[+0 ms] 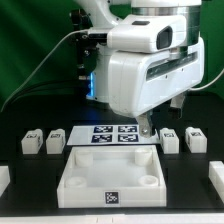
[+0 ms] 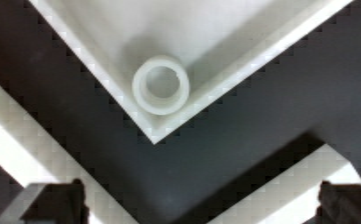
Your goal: Assemble one leg
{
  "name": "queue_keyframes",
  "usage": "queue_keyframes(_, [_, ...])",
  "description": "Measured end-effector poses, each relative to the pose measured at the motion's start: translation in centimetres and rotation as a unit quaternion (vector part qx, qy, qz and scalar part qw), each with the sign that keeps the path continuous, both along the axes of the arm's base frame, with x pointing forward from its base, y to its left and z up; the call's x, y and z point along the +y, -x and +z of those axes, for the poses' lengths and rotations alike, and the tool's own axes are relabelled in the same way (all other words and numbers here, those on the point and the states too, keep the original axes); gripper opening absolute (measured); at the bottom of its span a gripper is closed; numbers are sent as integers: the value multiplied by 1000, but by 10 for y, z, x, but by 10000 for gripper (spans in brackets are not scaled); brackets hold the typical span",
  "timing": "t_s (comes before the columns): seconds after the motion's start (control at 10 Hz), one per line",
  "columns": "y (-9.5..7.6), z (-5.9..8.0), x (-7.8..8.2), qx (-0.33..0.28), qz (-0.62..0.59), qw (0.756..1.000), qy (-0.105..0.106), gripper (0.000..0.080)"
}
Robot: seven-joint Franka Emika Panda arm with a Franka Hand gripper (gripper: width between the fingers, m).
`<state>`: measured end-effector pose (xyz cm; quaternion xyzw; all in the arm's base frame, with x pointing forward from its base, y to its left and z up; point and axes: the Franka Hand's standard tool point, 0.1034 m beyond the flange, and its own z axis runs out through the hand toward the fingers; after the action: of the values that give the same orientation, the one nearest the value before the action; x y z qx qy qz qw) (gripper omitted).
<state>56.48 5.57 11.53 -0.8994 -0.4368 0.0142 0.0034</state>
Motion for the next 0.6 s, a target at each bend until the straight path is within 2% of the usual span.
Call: queue_keyframes(0.6, [0, 0, 0, 0, 0, 1000, 0, 650])
